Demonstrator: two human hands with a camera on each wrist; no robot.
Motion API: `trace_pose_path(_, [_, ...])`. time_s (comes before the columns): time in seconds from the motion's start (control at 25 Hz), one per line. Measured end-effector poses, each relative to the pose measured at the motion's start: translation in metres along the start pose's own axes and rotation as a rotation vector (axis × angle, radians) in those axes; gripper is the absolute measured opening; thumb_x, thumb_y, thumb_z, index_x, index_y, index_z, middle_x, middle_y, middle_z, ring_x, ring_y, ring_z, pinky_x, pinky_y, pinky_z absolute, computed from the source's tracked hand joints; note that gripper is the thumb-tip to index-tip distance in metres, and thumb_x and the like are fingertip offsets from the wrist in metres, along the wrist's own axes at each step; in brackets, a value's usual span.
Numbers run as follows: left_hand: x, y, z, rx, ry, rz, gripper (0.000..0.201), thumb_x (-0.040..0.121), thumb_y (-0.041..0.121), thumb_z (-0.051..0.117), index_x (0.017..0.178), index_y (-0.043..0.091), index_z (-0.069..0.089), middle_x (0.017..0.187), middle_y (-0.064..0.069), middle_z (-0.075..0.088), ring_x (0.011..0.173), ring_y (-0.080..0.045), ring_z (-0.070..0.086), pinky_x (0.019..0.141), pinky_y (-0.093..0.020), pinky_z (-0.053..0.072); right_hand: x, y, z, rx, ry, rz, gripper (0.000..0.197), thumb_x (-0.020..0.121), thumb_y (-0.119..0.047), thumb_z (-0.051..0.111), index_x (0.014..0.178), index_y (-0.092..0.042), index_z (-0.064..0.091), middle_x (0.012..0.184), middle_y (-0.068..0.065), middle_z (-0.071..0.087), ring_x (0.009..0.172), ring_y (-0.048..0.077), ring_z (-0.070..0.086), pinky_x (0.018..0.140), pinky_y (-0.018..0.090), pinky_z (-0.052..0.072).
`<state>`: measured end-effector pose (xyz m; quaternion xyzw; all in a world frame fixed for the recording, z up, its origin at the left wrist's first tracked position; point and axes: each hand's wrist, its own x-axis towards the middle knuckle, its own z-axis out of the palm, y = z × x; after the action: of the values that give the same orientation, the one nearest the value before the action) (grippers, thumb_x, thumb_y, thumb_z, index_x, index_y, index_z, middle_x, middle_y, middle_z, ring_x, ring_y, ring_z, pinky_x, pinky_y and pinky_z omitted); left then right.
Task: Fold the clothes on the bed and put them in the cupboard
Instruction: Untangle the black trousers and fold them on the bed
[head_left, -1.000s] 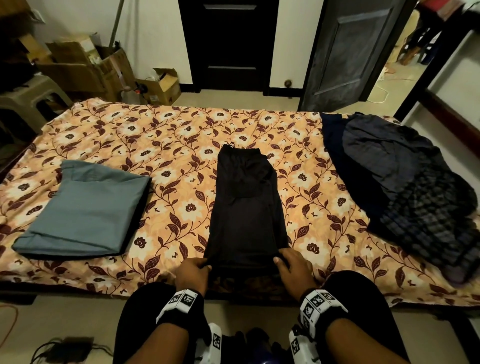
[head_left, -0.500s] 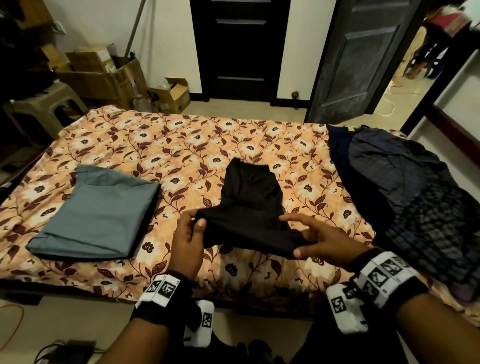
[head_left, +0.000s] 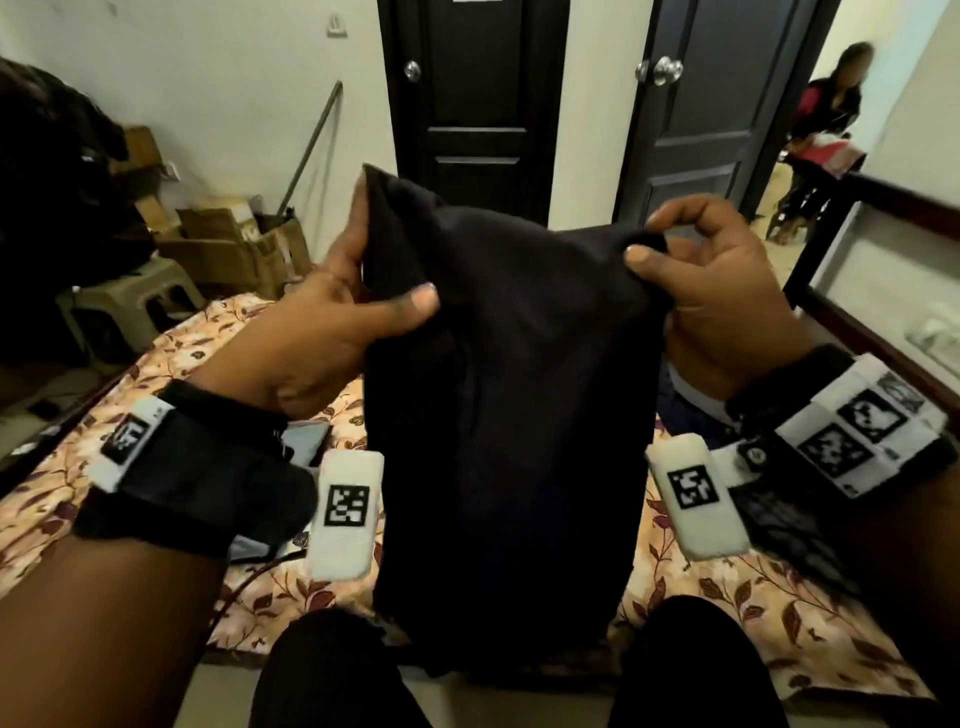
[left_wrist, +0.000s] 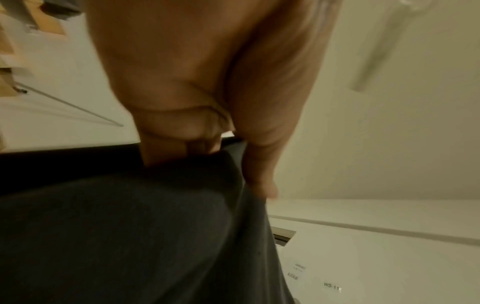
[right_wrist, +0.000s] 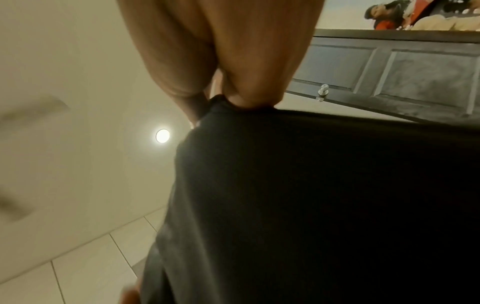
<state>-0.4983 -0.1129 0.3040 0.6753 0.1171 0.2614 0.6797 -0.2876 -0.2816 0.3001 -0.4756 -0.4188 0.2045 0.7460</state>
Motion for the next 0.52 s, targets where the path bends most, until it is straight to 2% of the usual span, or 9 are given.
trace_pose_path(0.08, [-0.011, -0.006, -0.003, -0.019, -0.026, -0.071, 0.101, 0.072, -0.005, 0.063, 0.148, 0.049, 0.024, 0.135, -0.001, 0.058, 0.111, -0.021, 0.066, 0.077, -0.034, 0.059, -0.006, 0.007, 0.0, 0.006, 0.081, 0.076, 0.028, 0.088, 0.012, 0.053, 0.094, -0.015, 0.05, 0.082, 0.01, 0.066, 0.068, 0.017, 0.067, 0.061, 0.028, 0.055])
trace_pose_path(0.12, [-0.017, -0.018, -0.006, -0.024, 0.025, -0.111, 0.104, 0.07, -0.009, 0.061, 0.149, 0.048, 0.024, 0.132, -0.005, 0.061, 0.107, -0.023, 0.068, 0.073, -0.033, 0.06, -0.014, 0.017, -0.006, -0.04, 0.101, 0.167, 0.027, 0.087, 0.011, 0.055, 0.094, -0.014, 0.052, 0.09, 0.011, 0.064, 0.068, 0.015, 0.066, 0.059, 0.027, 0.055])
trace_pose_path(0.2, [-0.033, -0.053, -0.009, 0.008, 0.127, -0.218, 0.104, 0.073, -0.012, 0.061, 0.149, 0.047, 0.022, 0.117, -0.006, 0.07, 0.097, -0.022, 0.071, 0.072, -0.036, 0.06, -0.039, 0.046, -0.024, -0.243, 0.033, 0.475, 0.02, 0.088, 0.005, 0.057, 0.101, -0.01, 0.059, 0.097, 0.014, 0.062, 0.064, 0.013, 0.064, 0.051, 0.025, 0.053])
trace_pose_path(0.28, [-0.059, -0.094, -0.007, 0.165, 0.129, -0.359, 0.096, 0.083, -0.013, 0.061, 0.151, 0.042, 0.023, 0.085, 0.013, 0.075, 0.079, -0.011, 0.071, 0.079, -0.041, 0.058, -0.079, 0.082, -0.039, -0.388, -0.13, 0.824, 0.019, 0.092, -0.002, 0.056, 0.105, -0.011, 0.066, 0.096, 0.016, 0.065, 0.061, 0.017, 0.06, 0.047, 0.024, 0.047])
trace_pose_path(0.36, [-0.078, -0.123, -0.007, 0.186, 0.147, -0.432, 0.085, 0.087, -0.011, 0.059, 0.148, 0.041, 0.029, 0.061, 0.024, 0.066, 0.065, -0.004, 0.068, 0.072, -0.035, 0.058, -0.111, 0.112, -0.048, -0.243, -0.064, 0.854, 0.021, 0.095, -0.004, 0.051, 0.106, -0.013, 0.067, 0.093, 0.011, 0.068, 0.066, 0.02, 0.058, 0.052, 0.027, 0.045])
trace_pose_path(0.4, [-0.083, -0.13, -0.006, 0.144, 0.174, -0.426, 0.082, 0.088, -0.012, 0.057, 0.145, 0.042, 0.032, 0.066, 0.024, 0.067, 0.066, -0.004, 0.068, 0.071, -0.032, 0.058, -0.12, 0.121, -0.051, -0.127, 0.031, 0.788, 0.022, 0.096, -0.004, 0.048, 0.106, -0.012, 0.066, 0.091, 0.008, 0.07, 0.068, 0.018, 0.061, 0.055, 0.026, 0.048])
trace_pose_path(0.44, [-0.085, -0.136, -0.006, 0.125, 0.205, -0.413, 0.079, 0.089, -0.012, 0.056, 0.142, 0.042, 0.036, 0.083, 0.02, 0.07, 0.071, -0.006, 0.07, 0.074, -0.032, 0.059, -0.125, 0.129, -0.052, -0.047, 0.1, 0.727, 0.023, 0.097, -0.003, 0.045, 0.106, -0.011, 0.066, 0.091, 0.005, 0.072, 0.072, 0.017, 0.064, 0.059, 0.025, 0.052])
trace_pose_path(0.48, [-0.085, -0.139, -0.006, 0.131, 0.225, -0.403, 0.076, 0.089, -0.011, 0.057, 0.142, 0.041, 0.039, 0.101, 0.014, 0.069, 0.078, -0.01, 0.072, 0.079, -0.033, 0.059, -0.13, 0.136, -0.052, -0.017, 0.125, 0.688, 0.024, 0.097, -0.002, 0.044, 0.105, -0.01, 0.066, 0.092, 0.004, 0.072, 0.077, 0.017, 0.067, 0.063, 0.024, 0.055])
trace_pose_path(0.52, [-0.087, -0.142, -0.005, 0.138, 0.249, -0.412, 0.073, 0.09, -0.009, 0.057, 0.142, 0.039, 0.041, 0.107, 0.009, 0.069, 0.083, -0.013, 0.072, 0.081, -0.034, 0.059, -0.135, 0.142, -0.051, -0.03, 0.131, 0.671, 0.025, 0.097, -0.001, 0.044, 0.103, -0.01, 0.067, 0.095, 0.005, 0.072, 0.082, 0.018, 0.068, 0.068, 0.025, 0.057])
